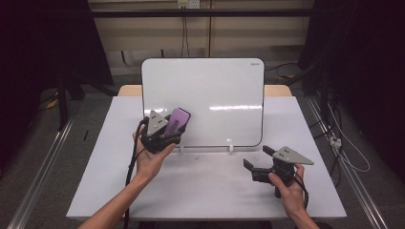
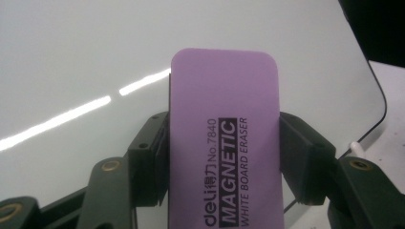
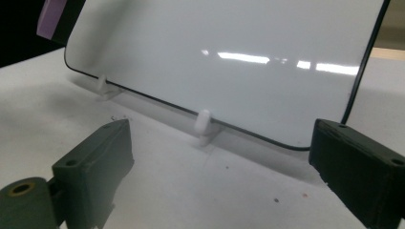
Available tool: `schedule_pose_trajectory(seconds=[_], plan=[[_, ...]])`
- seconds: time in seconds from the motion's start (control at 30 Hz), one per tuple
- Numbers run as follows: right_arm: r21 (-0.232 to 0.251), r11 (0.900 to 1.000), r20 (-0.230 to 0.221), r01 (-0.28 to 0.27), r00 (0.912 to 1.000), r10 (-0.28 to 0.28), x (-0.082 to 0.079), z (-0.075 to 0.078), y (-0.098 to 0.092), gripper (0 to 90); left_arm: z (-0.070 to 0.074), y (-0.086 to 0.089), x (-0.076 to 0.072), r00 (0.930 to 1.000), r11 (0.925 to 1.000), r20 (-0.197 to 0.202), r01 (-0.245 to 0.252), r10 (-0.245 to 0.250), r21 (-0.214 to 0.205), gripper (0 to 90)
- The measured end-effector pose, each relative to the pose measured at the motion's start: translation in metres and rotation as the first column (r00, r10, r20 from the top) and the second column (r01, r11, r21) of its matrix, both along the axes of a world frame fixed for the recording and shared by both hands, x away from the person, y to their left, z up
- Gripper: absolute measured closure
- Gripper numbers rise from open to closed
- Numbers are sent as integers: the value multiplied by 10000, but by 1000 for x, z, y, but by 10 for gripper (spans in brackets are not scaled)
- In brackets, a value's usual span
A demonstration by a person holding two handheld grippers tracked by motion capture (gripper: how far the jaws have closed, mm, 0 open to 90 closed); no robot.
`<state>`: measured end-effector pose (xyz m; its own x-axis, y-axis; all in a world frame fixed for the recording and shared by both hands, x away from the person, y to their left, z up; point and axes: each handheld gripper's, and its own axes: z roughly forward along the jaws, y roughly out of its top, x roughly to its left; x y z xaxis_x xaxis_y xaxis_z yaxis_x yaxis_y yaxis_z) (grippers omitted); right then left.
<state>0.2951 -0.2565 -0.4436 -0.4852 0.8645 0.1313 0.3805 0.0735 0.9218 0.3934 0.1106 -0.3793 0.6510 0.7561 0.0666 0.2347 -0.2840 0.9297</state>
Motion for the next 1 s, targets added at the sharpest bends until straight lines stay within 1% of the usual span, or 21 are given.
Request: schedule_pose_trajectory(seconds=[0.07,0.13,0.3,0.37,0.4,0.53,0.57,0.67,0.77,0.87,0.9,1.0], plan=[[177,9998,41,-60,10000,60,0,0,2,78,0,3,-4,10000,9999,-26,-55,55,-155,410],[140,9997,72,-208,9998,207,-1,0,5,73,1,5,-8,10000,9996,-64,-62,60,-275,410],[172,9992,138,-362,9993,359,0,2,12,72,-2,8,-17,9999,9996,-102,54,-56,-268,410],[112,9986,161,-526,9985,524,2,3,17,72,-5,8,-20,9996,9992,-234,125,-134,-380,410],[49,9982,174,-601,9980,600,3,4,20,72,-5,9,-22,9996,9992,-259,118,-128,-375,410],[54,9960,147,-890,9959,890,6,4,29,76,-7,10,-27,9993,9988,-328,144,-160,-468,410],[196,9956,121,-916,9957,914,8,5,30,83,-7,10,-28,9992,9977,-372,151,-176,-664,410],[579,9938,109,-946,9955,941,12,8,33,90,-4,10,-30,9993,9962,-278,232,-257,-845,410],[771,9925,314,-952,9952,930,16,13,37,89,-3,11,-32,9989,9949,-302,339,-369,-952,410],[1047,9891,407,-1038,9942,1000,19,17,44,74,-7,10,-34,9979,9935,-427,435,-482,-1048,410],[1130,9876,445,-1090,9935,1046,20,18,46,71,-8,10,-35,9976,9934,-476,448,-501,-1052,410],[1573,9768,553,-1456,9888,1385,24,18,55,50,-10,8,-36,9966,9919,-603,481,-555,-1179,410]])
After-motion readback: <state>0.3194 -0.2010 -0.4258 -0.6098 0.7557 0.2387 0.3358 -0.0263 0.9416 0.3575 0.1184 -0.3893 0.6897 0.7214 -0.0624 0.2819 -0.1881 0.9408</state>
